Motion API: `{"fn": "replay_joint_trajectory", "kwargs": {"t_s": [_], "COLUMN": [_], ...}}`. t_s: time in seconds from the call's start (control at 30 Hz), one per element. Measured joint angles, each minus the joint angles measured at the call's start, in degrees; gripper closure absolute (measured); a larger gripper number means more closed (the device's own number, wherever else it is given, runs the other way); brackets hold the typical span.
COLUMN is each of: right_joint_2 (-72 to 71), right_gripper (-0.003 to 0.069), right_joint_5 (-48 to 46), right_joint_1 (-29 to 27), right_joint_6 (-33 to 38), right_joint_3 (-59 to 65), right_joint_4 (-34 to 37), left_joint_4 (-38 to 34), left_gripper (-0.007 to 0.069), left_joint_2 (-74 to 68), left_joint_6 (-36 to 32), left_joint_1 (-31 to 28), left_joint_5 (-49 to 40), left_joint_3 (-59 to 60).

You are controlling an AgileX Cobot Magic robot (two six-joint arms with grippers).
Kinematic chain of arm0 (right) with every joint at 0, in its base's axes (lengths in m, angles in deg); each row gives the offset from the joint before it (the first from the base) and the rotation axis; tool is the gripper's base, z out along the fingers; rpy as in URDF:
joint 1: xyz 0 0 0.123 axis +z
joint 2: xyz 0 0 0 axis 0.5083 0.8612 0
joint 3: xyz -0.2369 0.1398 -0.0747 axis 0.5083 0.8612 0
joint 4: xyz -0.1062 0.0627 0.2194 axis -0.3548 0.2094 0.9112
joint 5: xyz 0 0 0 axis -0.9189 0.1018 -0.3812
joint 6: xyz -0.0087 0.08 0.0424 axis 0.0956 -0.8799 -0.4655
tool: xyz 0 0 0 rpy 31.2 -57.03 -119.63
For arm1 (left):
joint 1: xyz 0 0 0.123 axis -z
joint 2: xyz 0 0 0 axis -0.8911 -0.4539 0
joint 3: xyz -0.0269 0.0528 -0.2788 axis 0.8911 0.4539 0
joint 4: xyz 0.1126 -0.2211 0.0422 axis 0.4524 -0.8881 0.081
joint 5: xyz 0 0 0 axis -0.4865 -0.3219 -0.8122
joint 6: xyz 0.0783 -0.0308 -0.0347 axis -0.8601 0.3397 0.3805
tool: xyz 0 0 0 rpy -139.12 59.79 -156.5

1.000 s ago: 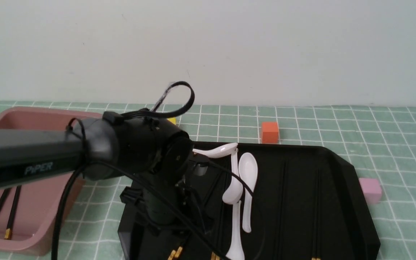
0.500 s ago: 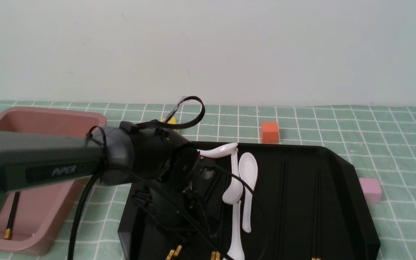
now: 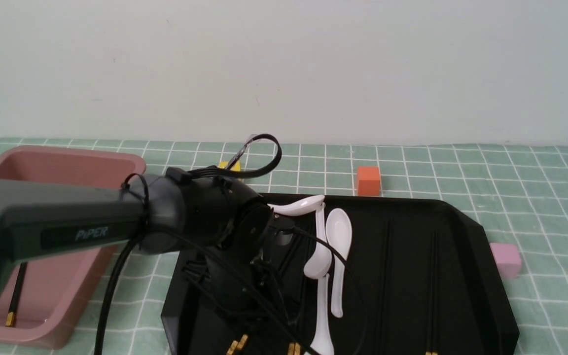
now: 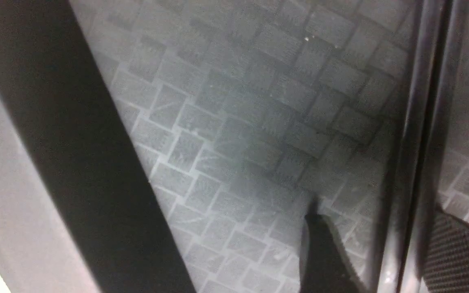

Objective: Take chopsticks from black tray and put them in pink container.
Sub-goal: 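Reach over to the black tray and grasp a pair of chopsticks with the left gripper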

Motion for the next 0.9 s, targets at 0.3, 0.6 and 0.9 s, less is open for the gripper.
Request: {"fn": "replay_joint_trajectory", "kwargs": {"t_s": [0.3,0.6,0.9], "right_joint_2": [0.00,0.00,0.00], "right_gripper": [0.0419,0.0419,0.0419], "right_joint_5": [0.00,0.00,0.00], "right_joint_1": [0.00,0.00,0.00], "right_joint_6": [0.00,0.00,0.00], "right_joint_3": [0.00,0.00,0.00], "right_joint_4": [0.00,0.00,0.00], "left_joint_4": [-2.60,-3.96,-8.20], "left_gripper": [0.0424,0.0510,0.0510], "left_joint_2": [-0.72,-0.72,4.97], "left_joint_6": [-2.34,-2.45,-2.46], "left_joint_1": [0.00,0.00,-0.30], "left_joint_5": [-0.19,-0.84,-4.29], "left_joint_3": [-0.62,-0.68,-0.26]}}
